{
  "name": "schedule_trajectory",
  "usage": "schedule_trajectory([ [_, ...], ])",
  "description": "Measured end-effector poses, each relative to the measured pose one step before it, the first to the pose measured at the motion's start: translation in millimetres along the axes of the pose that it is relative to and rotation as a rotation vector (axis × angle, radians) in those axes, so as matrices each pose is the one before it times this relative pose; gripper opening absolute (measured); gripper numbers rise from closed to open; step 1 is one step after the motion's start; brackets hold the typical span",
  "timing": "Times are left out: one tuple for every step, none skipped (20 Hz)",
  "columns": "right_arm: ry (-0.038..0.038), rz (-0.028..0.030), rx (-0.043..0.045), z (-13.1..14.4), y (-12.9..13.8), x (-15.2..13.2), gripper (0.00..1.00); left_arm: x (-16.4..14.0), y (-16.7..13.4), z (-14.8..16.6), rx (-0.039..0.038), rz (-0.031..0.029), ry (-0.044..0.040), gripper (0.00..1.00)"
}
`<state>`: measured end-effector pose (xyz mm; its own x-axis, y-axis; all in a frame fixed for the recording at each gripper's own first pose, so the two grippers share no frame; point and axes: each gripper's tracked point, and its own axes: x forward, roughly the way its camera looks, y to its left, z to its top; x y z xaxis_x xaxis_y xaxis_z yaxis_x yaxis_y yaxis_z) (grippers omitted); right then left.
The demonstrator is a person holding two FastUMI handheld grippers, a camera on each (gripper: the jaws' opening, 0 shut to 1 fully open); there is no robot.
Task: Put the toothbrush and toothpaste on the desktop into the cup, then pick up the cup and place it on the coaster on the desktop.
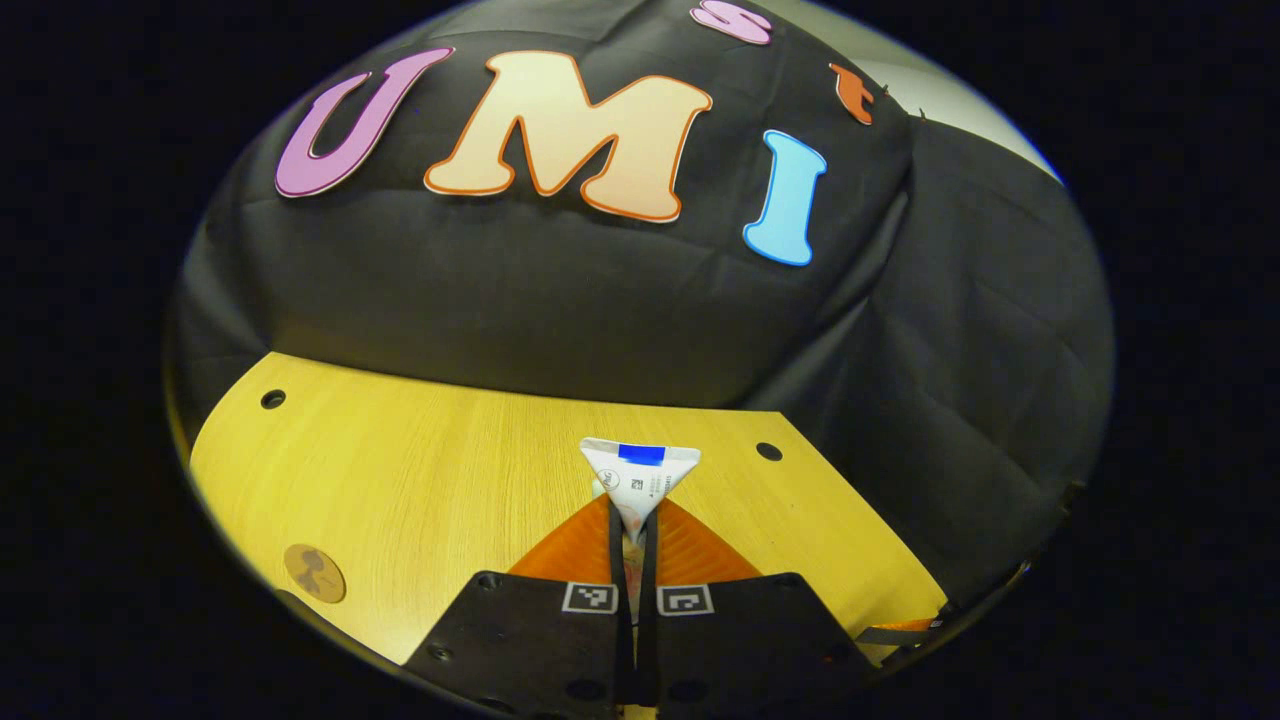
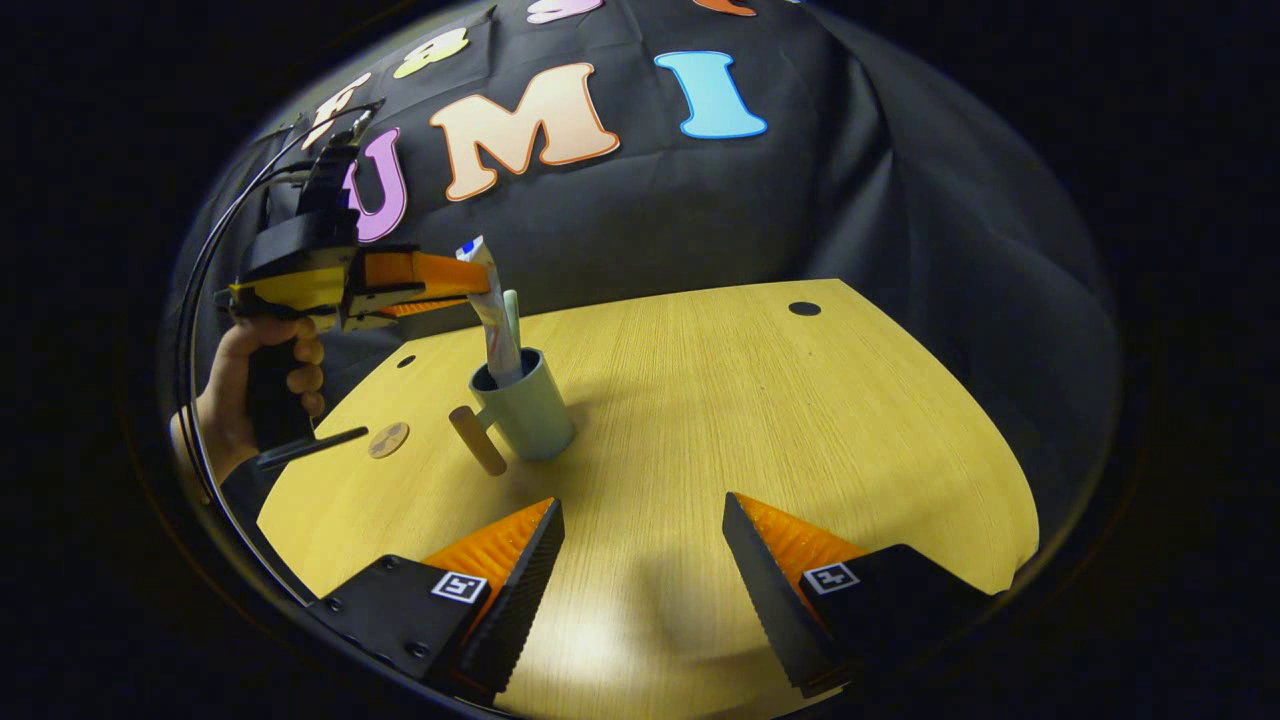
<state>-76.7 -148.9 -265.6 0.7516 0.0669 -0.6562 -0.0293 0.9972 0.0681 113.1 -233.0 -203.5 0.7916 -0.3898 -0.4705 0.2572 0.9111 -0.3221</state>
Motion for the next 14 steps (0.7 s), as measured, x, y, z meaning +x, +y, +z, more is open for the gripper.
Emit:
schedule_trajectory([
  [0.00062,0.00082,-0.00187,0.62,-0.96,0.02,0.99,2.70,0.92,-7.62,0.00716,0.01068,0.01148,0.00],
  [-0.00091,0.00149,-0.00455,0.62,-0.50,0.52,0.99,1.43,2.22,-5.65,0.01469,0.01552,0.00656,0.00],
  [0.00040,0.00214,-0.00456,0.52,-1.10,-0.09,0.99,2.19,1.37,-4.85,0.00903,0.00734,0.00782,0.02],
  [0.00018,0.00264,-0.00366,0.72,-0.85,0.73,0.99,2.06,-2.50,-4.28,0.00579,-0.00331,0.01168,0.00],
  [-0.00220,0.00268,-0.00305,1.63,-0.61,0.06,0.99,0.83,-0.63,4.95,0.00655,-0.00059,-0.02185,0.00],
  [-0.00395,0.00328,-0.00200,2.87,-0.34,0.21,0.99,0.65,3.06,-0.67,0.00763,0.00834,0.00495,0.01],
  [-0.00448,0.00486,-0.00004,3.14,0.25,1.31,0.95,-3.18,-1.57,-5.31,0.00237,0.00503,0.00948,0.02],
  [-0.00293,0.00470,-0.00025,3.45,0.26,0.61,0.99,0.85,0.23,0.57,-0.00461,0.00908,-0.00711,0.05],
  [-0.00154,0.00655,-0.00104,2.97,0.53,0.97,0.99,0.74,-0.15,0.44,-0.00301,0.00682,-0.00763,0.05],
  [-0.00538,0.00666,-0.00149,2.82,0.43,1.46,0.98,0.87,1.68,-1.08,-0.00055,0.01119,0.00035,0.05],
  [-0.00409,0.00809,-0.00285,3.19,1.24,0.94,0.98,0.02,-0.10,0.64,-0.00116,0.00900,-0.00274,0.05],
  [-0.00164,0.00879,-0.00453,2.51,1.11,1.28,0.94,0.89,-1.16,-0.42,-0.00686,0.00643,-0.00084,0.05],
  [-0.00231,0.00780,-0.00539,1.67,0.63,1.77,0.98,1.43,0.81,-1.79,-0.00337,0.01159,0.00831,0.05],
  [-0.00355,0.00788,-0.00231,2.67,0.71,1.48,0.98,2.06,-1.97,-0.84,0.00001,0.00432,0.00847,0.05],
])
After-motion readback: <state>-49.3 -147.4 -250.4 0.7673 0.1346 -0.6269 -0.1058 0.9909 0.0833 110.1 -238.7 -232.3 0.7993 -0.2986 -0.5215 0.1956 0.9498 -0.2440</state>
